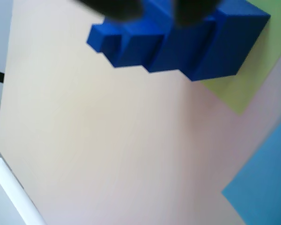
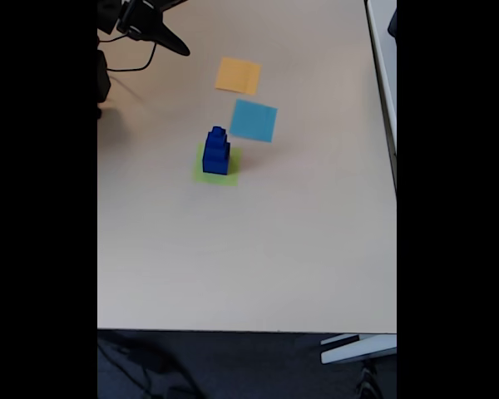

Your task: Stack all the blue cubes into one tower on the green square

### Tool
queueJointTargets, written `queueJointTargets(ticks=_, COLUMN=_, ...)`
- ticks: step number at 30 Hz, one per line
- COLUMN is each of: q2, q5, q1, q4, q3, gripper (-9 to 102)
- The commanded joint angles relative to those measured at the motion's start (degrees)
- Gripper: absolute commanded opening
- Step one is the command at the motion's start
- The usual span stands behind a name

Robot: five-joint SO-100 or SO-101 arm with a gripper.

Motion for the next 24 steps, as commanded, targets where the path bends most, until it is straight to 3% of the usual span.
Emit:
queueJointTargets(ticks=1, q2=7.1, q5=-2.1, q1=-1.4, q4=-2.4, q3=5.4, gripper=0)
queueJointTargets(ticks=11, q2=24.4, q5=-17.6, q1=-6.7, q4=0.6, q3=21.4, gripper=0)
queueJointTargets(ticks=24, q2=25.5, q5=-23.9, q1=-7.2, q4=2.5, q3=28.6, gripper=0)
